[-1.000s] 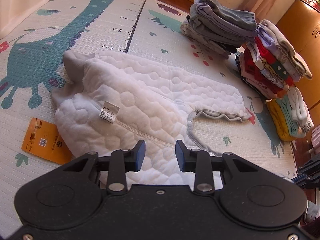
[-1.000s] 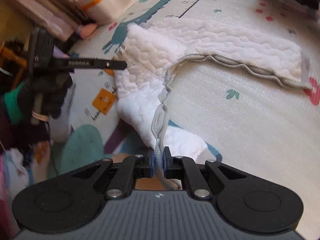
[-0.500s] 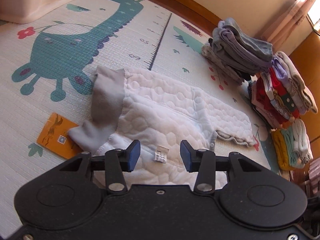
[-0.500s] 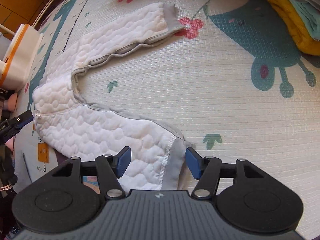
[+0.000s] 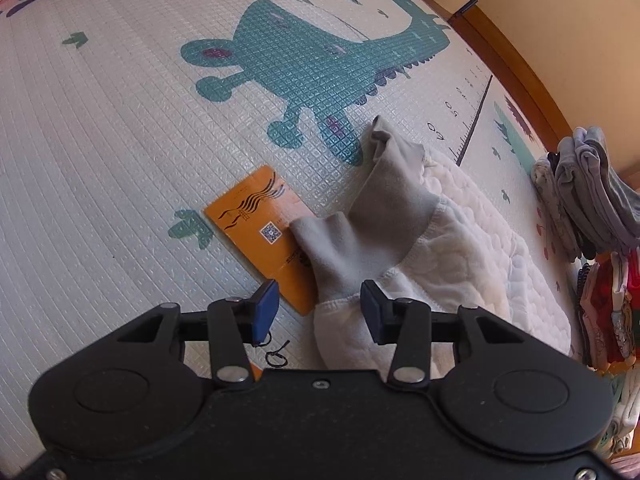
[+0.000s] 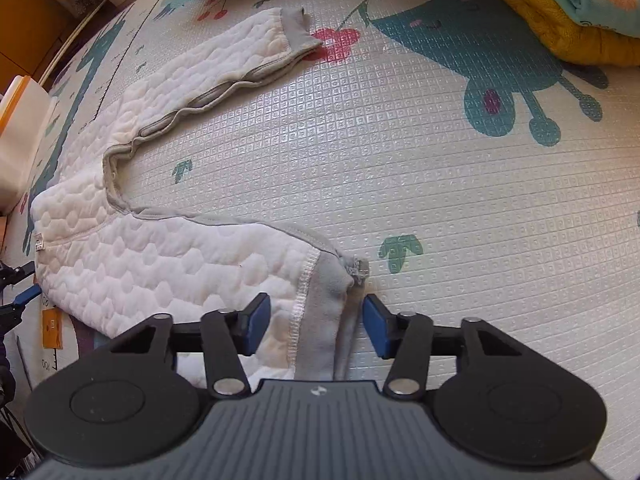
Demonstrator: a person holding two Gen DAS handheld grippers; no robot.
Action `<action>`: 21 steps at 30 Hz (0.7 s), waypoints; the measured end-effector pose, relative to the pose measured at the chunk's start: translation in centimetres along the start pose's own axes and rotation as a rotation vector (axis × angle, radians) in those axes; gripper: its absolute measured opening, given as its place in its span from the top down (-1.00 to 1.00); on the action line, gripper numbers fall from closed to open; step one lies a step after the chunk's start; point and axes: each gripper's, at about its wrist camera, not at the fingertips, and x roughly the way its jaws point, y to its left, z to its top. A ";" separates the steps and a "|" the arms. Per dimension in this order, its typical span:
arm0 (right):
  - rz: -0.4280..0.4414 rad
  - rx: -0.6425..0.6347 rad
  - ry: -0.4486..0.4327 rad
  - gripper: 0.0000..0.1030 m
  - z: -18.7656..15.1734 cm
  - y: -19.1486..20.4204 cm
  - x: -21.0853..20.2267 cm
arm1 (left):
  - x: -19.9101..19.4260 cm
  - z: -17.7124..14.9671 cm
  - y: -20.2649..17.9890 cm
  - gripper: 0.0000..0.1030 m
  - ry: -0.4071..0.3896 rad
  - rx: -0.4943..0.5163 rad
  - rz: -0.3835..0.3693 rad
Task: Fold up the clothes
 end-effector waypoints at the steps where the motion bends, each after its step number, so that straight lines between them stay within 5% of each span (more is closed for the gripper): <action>1: 0.004 -0.004 -0.001 0.63 0.1 0.2 0.1 | 0.1 0.0 0.0 0.18 -0.010 -0.021 -0.007; 4: -0.006 -0.010 -0.019 0.84 0.1 0.5 0.1 | 0.3 0.0 -0.2 0.18 -0.045 -0.049 -0.011; 7: -0.022 -0.005 -0.036 0.84 0.1 0.4 0.2 | 0.6 -0.4 -1.3 0.18 -0.071 0.014 0.013; 9: -0.026 -0.003 -0.045 0.85 0.2 0.3 0.2 | 0.9 -0.7 -2.1 0.41 -0.077 0.082 0.058; 10: -0.025 -0.006 -0.046 0.85 0.2 0.4 0.2 | 1.0 -0.7 -2.4 0.89 -0.070 0.105 0.075; 11: -0.025 -0.009 -0.047 0.85 0.1 0.5 0.3 | 1.0 -0.7 -2.6 0.95 -0.059 0.119 0.087; 18: -0.061 0.004 -0.070 0.87 0.7 0.5 -0.1 | -4.3 0.0 -3.5 0.98 -0.166 0.135 0.085; 21: -0.078 0.013 -0.095 0.87 1.7 0.5 -0.7 | -5.2 -0.8 -3.5 0.98 -0.162 0.111 0.191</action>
